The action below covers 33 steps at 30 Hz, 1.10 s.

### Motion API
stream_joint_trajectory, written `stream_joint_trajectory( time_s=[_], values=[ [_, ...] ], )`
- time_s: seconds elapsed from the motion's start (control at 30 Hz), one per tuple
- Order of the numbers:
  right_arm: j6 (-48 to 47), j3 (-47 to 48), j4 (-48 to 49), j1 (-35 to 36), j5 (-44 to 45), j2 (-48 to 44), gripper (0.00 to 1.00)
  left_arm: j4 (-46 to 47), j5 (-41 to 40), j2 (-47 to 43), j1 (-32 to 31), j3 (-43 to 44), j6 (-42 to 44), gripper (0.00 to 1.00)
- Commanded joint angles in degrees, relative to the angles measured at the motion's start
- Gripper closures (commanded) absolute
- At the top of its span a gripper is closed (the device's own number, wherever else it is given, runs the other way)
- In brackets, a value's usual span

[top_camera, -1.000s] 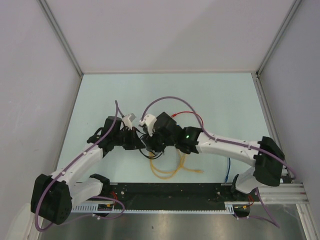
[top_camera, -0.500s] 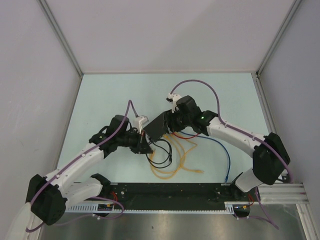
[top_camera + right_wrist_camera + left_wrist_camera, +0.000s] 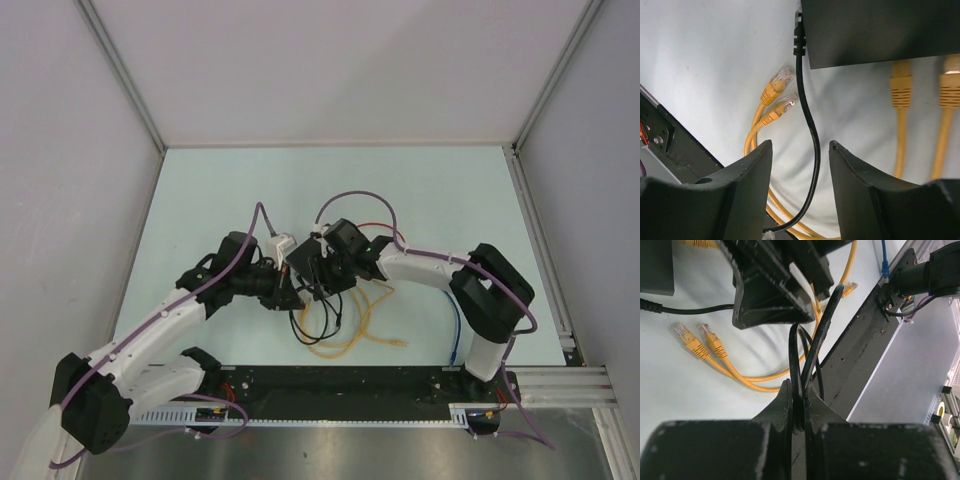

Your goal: Insert the plug into the switch port

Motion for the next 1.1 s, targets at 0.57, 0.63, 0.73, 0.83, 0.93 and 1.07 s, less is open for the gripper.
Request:
stream_joint_trajectory(
  time_s=[0.57,0.63,0.73,0.83,0.93,1.07],
  values=[
    [-3.1,0.4,-1.3,4.1,1.3,-7.1,1.00,1.7,-5.4,-5.7,-0.4,-1.0,-3.3,0.51],
    [-5.7,0.4,-3.3,4.8,5.4,-9.6,1.00,1.7,-8.0,-7.0,-0.1,-0.7,-5.0,0.40],
    [-9.6,0.4,-5.6,6.7,13.7,-13.5,1.00,2.2,-11.5,-9.5,1.1,-0.1,-8.2,0.26],
    [-11.6,0.4,-6.3,10.1,23.0,-15.2,1.00,2.3,-15.3,-11.8,3.3,0.6,-12.3,0.17],
    [-12.4,0.4,-5.9,13.2,30.3,-15.6,1.00,2.3,-18.8,-14.2,5.3,1.5,-16.0,0.12],
    [-11.6,0.3,-4.9,16.2,36.6,-15.5,1.00,-0.4,-25.2,-14.6,6.2,3.5,-19.6,0.12]
  ],
)
